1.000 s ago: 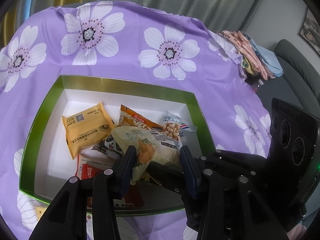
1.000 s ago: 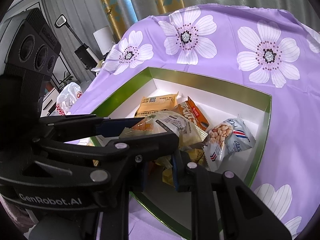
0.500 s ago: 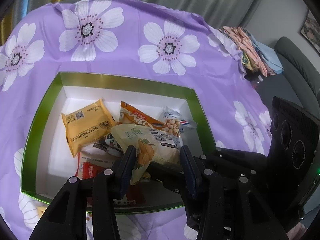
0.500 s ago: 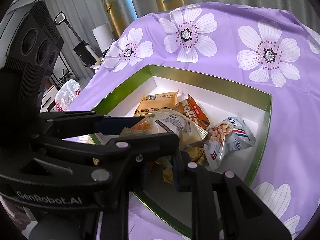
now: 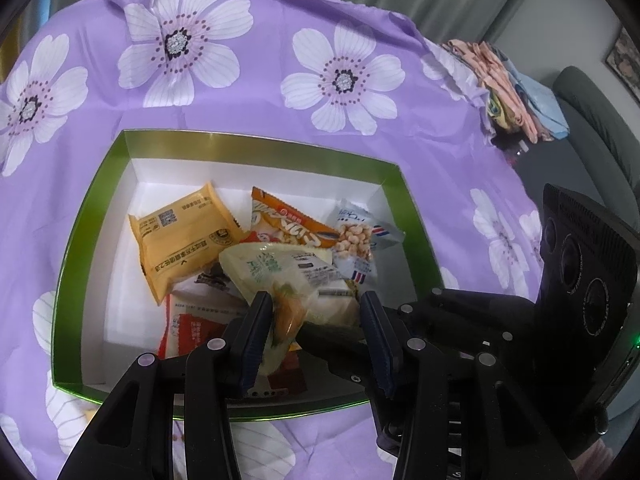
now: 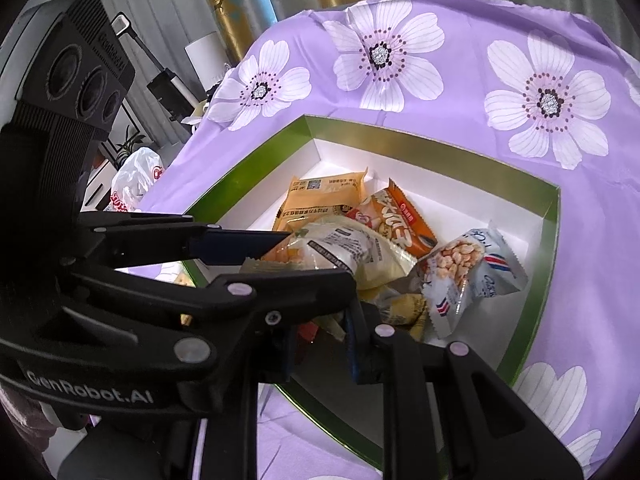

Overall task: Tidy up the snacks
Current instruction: 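Lower the white green-print bag into the green box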

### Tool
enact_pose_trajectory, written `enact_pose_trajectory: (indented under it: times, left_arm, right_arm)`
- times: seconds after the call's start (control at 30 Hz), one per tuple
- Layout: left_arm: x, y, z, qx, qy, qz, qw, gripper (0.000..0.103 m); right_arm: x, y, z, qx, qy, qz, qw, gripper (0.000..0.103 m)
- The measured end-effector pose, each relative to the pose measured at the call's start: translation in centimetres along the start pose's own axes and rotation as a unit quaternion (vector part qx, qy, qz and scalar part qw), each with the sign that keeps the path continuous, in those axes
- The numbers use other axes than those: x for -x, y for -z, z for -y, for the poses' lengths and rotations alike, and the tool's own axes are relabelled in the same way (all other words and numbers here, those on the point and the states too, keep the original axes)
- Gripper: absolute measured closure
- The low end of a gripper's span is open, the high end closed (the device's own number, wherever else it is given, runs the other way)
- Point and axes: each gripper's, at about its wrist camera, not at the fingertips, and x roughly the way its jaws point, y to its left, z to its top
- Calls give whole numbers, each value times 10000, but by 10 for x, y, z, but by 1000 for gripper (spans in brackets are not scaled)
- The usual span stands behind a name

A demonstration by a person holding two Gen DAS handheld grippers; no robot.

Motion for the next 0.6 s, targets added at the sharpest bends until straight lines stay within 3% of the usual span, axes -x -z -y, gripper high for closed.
enact_pose_trajectory:
  times: [0.6]
  left_arm:
    - [-7, -1, 10, -61, -137, -17, 9999, 57]
  right_arm:
    - [-1, 2, 7, -46, 11, -72, 10000, 81]
